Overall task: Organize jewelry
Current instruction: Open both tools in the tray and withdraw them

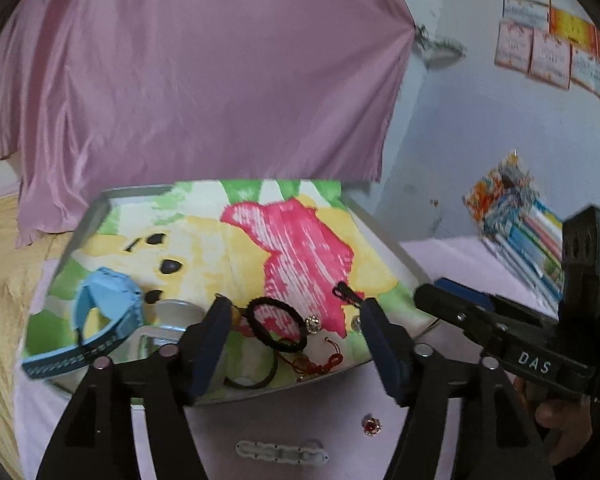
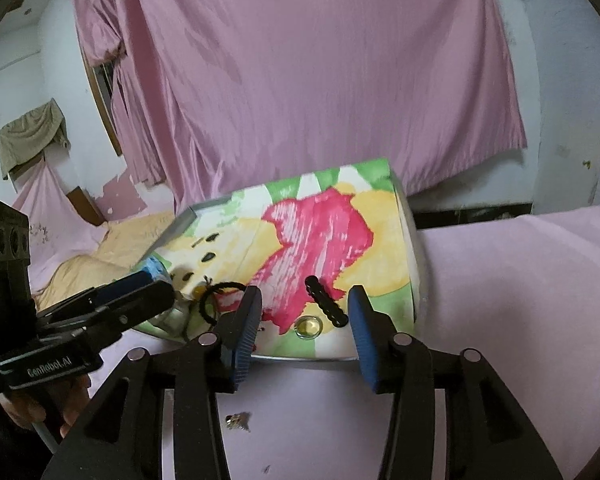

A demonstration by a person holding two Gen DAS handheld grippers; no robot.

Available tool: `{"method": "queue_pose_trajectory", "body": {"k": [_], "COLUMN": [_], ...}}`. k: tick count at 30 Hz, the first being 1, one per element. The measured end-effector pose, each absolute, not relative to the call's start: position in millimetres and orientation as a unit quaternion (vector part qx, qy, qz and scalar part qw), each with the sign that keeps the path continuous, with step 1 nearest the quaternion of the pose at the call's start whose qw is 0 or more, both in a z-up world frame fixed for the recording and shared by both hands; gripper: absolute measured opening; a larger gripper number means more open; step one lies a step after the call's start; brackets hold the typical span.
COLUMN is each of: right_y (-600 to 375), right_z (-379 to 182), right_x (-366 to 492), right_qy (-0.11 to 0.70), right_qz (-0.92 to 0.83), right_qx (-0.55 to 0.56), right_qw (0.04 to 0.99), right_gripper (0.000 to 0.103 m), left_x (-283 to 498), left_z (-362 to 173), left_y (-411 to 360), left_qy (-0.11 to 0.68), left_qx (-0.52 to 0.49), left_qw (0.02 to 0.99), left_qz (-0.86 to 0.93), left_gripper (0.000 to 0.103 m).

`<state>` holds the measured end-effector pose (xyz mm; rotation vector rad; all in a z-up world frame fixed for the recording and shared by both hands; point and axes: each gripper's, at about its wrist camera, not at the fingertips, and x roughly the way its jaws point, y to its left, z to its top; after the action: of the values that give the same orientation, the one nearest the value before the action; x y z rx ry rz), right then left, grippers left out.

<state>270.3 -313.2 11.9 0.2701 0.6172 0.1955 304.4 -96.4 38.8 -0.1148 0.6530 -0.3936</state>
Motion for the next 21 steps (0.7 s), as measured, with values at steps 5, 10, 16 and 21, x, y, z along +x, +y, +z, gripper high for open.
{"method": "queue_pose_trajectory", "body": {"k": [5,10,16,21], "right_y": [-312,-309,-301,-292], "right_z": [21,30,38,42], "right_x": [238,203,166,137], "right_qy": [0.265,0.219,0.181,0.16], "right_qz": [0.087,0.071,0.06,0.057], "right_qx": [0.135,0.127,0.104,0.09], "right_qw": [0.951,0.965,0.976,0.981], "right_gripper": [0.067,0.089,0.096,0.096], "left_x": [277,244,209,180], "left_z": [45,49,49,48], "left_y": [-79,-61,-48,-41], "left_qy": [0.29,0.248,0.215,0.193], "left_qx": [-0.075,-0.09,-0.076,-0.069], "left_qw": [0.94,0.956,0.969,0.975], "left_qz": [-0.163,-0.127,-0.093,-0.085], "left_gripper": [0.09,0.102,0.102,0.102]}}
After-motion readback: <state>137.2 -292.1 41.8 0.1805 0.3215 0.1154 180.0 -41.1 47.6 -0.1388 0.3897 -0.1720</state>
